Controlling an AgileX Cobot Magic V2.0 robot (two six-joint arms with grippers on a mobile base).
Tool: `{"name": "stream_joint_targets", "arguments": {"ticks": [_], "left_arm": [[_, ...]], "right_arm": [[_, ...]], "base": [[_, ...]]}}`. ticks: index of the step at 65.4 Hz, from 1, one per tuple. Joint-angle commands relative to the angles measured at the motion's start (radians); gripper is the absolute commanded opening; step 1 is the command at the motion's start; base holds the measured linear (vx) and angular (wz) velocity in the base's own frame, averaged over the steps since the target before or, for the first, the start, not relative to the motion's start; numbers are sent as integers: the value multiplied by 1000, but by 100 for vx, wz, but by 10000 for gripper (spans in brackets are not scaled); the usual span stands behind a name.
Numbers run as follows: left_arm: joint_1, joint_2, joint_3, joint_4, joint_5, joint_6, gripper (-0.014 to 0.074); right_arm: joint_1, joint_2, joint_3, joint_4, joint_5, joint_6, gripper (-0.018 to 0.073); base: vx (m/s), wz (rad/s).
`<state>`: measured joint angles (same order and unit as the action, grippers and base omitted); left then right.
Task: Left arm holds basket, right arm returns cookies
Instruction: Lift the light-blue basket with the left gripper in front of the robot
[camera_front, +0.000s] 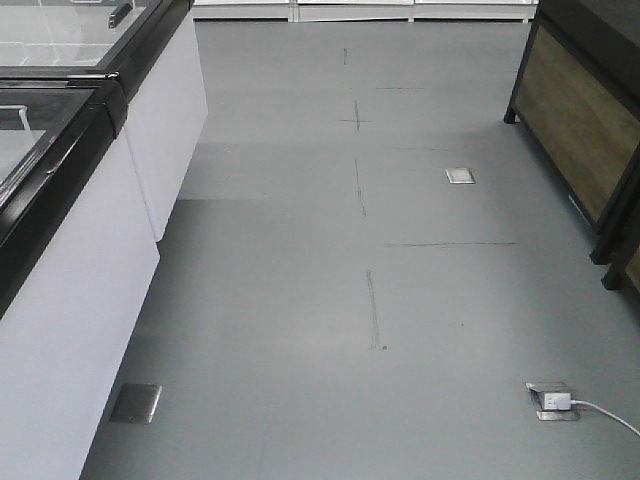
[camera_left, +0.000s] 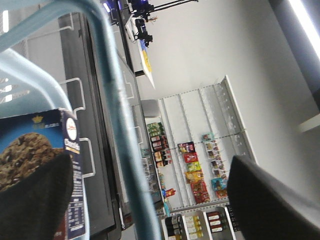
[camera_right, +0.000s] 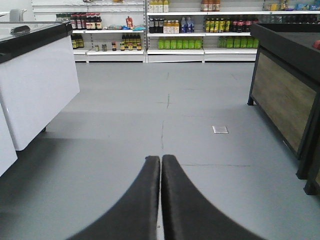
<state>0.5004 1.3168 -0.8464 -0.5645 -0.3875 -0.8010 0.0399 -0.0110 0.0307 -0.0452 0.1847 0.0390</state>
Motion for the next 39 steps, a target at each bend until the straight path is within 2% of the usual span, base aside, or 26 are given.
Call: {"name": "stream_joint_targets", "arguments": {"ticks": [1,10,31,39], "left_arm": [[1,-1,-37,19,-51,-9,575],[16,22,-46,22,-66,-9,545],[100,54,-47,31,-76,-8,501],[102,80,-85,83,-43,-9,501]], "right_arm": [[0,-11,0,-9,-77,0,-8],[0,-11,0,-9,-77,0,-8],[0,-11,0,-9,-77,0,-8],[0,-11,0,-9,-77,0,-8]], "base": [[0,0],[0,0],[0,0],[0,0]]}}
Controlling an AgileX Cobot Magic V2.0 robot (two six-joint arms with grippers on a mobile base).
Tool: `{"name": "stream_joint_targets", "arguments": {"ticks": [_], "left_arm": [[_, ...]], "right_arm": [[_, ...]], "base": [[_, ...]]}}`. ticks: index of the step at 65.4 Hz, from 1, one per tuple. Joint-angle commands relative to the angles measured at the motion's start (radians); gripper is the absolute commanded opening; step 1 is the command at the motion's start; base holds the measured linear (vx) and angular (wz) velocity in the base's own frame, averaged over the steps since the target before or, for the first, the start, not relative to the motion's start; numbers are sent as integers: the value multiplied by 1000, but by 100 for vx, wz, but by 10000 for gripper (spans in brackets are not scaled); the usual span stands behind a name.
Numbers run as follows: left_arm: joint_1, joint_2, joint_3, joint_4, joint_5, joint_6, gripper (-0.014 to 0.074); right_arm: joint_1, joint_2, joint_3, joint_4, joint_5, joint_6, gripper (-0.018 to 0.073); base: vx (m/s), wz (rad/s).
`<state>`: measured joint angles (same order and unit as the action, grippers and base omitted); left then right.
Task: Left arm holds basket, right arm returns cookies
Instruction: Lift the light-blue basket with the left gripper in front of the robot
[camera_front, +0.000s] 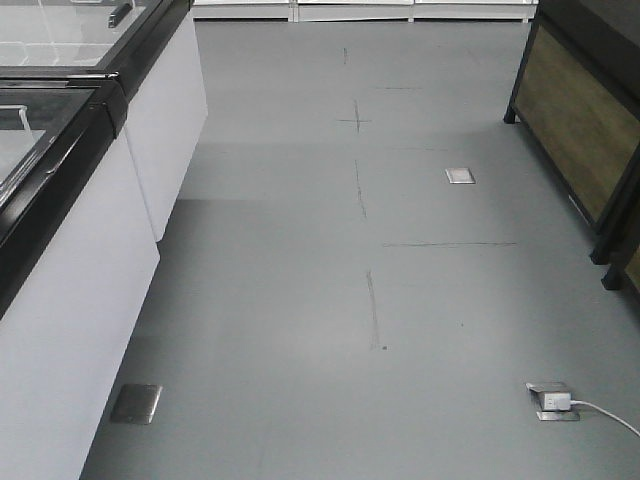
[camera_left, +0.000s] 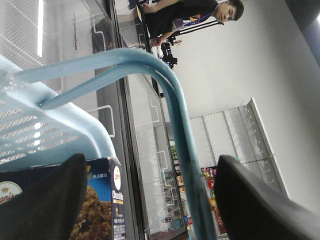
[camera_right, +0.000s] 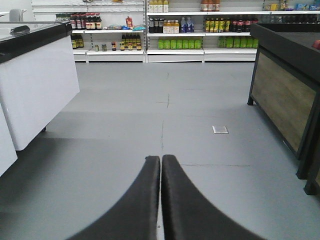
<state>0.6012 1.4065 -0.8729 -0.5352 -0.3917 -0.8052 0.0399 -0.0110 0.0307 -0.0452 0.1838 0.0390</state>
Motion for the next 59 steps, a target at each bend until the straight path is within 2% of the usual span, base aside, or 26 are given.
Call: {"name": "stream_joint_targets", "arguments": {"ticks": [1,12,23,29,39,59], "left_arm": [[1,-7,-65,61,-34,-5,501],[1,22,-148,98,63,-78,501],[1,36,-158,99,64,-142,499],[1,36,-157,111,64,-157,467],[1,36,-157,167,72,-214,351],[1,35,-157,306,111,-480,22]], "right_arm": [[0,-11,0,-9,-76,0,-8],[0,-11,0,-9,-76,0,-8],[0,-11,0,-9,-76,0,-8],[0,-11,0,-9,-76,0,-8],[0,-11,0,-9,-76,0,-8],[0,-11,0,-9,-76,0,-8]], "base": [[0,0],[0,0],[0,0],[0,0],[0,0],[0,0]]}}
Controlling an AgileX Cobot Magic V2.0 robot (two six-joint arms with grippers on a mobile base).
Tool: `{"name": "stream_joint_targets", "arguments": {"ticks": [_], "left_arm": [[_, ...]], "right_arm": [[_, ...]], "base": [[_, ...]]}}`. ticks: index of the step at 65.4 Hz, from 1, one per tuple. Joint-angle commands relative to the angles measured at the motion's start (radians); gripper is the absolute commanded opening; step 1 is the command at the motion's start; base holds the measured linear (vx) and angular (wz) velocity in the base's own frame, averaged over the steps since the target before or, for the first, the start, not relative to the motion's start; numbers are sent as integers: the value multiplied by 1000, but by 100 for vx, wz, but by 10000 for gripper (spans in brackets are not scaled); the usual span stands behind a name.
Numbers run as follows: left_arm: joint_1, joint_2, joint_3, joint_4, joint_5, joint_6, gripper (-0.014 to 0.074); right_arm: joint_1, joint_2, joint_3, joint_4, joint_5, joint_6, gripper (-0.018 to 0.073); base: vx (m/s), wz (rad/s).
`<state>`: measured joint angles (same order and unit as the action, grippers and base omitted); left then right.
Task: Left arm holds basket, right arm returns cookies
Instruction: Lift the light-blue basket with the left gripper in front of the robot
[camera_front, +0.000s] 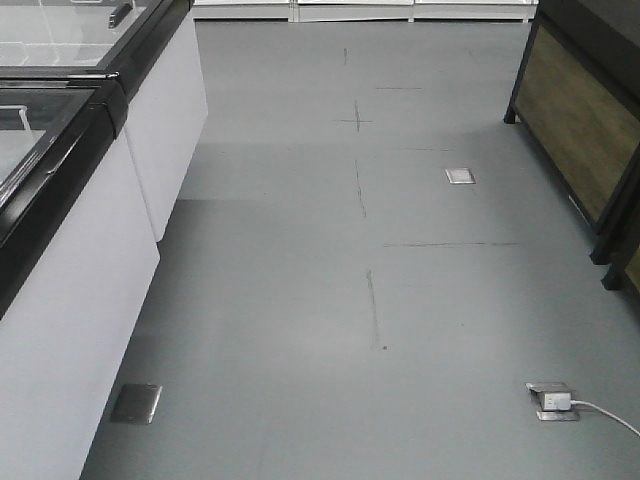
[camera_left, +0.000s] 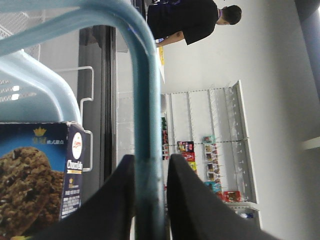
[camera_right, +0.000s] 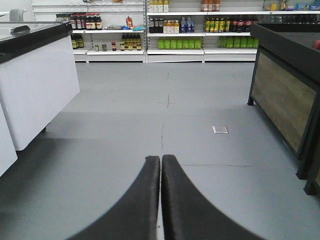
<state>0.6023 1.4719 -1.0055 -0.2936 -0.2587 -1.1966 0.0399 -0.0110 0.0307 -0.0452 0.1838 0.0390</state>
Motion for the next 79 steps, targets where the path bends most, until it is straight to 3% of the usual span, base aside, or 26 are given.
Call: {"name": "stream_joint_targets", "arguments": {"ticks": [1,7,24,29,47,59,79], "left_arm": [[0,-31,-25,74,-22,-95,17],[0,-34,-25,155,-41,-198,-8],[0,-32,-25,462,-223,-649,-8],[0,-32,-25,519,-271,-732,-8],[0,-32,-25,573,-369,-835,-8],[0,-32,-25,698,-448,-962,-8],[-4,-34,-25,830,-546,-965,-8]], "right_arm": [[0,-11,0,-9,-76,0,-8],[0,-11,0,-9,-76,0,-8],[0,-11,0,-9,-76,0,-8],[0,-11,0,-9,-76,0,-8],[0,-11,0,-9,-76,0,-8],[0,-11,0,-9,-76,0,-8],[0,-11,0,-9,-76,0,-8]], "base": [[0,0],[0,0],[0,0],[0,0],[0,0],[0,0],[0,0]]}}
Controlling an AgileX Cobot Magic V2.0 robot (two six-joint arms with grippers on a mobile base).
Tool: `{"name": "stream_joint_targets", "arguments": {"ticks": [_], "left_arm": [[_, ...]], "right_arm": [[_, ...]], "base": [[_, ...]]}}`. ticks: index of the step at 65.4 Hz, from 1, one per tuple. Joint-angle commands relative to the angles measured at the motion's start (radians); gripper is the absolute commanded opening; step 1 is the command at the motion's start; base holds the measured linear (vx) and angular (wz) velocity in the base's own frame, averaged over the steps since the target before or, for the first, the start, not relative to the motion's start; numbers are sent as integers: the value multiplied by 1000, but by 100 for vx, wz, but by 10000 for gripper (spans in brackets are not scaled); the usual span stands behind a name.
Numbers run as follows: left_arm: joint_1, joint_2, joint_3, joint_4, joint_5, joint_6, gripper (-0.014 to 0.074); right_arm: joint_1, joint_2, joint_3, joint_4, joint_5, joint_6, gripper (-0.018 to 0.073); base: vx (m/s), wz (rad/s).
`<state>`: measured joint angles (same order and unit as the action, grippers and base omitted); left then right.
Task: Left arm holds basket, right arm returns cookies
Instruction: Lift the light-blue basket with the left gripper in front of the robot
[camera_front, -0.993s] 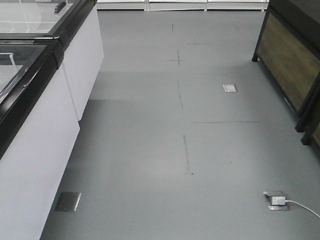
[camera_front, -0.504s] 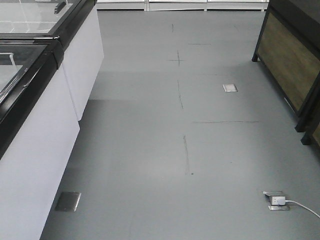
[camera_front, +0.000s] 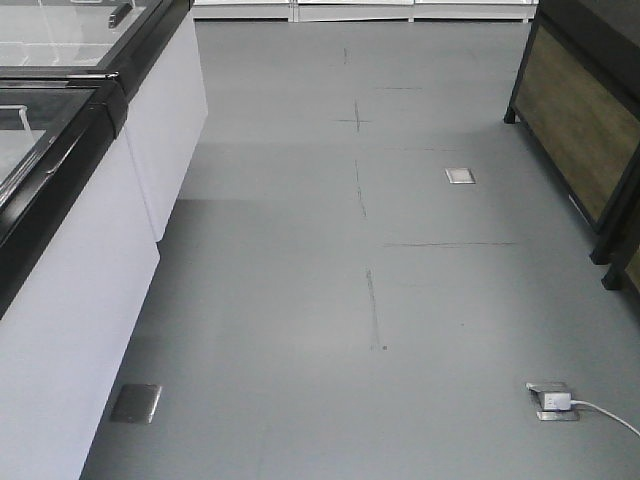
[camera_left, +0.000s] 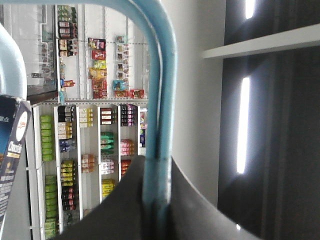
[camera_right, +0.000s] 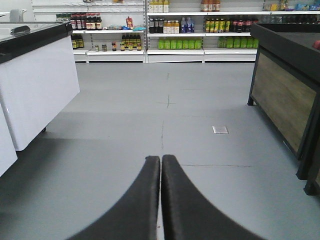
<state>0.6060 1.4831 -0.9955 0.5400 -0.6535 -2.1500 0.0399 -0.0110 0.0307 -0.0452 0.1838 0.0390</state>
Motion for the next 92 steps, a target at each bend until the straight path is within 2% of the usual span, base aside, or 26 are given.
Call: {"name": "stream_joint_targets", "arguments": {"ticks": [1,13,21,40,72,85,92], "left_arm": [[-10,-46,-35,-3,-157,-12,-8],[-65,-59,-35,14,-147,-12,-8],[-138,-65,-35,22,-143,-12,-8],[-396,-65,-35,20,-115,-12,-8],[-737,-155,-27,22,-57,-11,-8],[-870,-205,37,22,-33,-10,-8],[-969,-227,81,22,-33,-8,-8]], "right_arm": [[0,-11,0,-9,-76,0,-8],[0,-11,0,-9,-76,0,-8],[0,-11,0,-9,-76,0,-8],[0,-11,0,-9,-76,0,-8],[0,-11,0,-9,-76,0,-8],[0,-11,0,-9,-76,0,-8],[0,-11,0,-9,-76,0,-8]], "base": [[0,0],[0,0],[0,0],[0,0],[0,0],[0,0],[0,0]]}}
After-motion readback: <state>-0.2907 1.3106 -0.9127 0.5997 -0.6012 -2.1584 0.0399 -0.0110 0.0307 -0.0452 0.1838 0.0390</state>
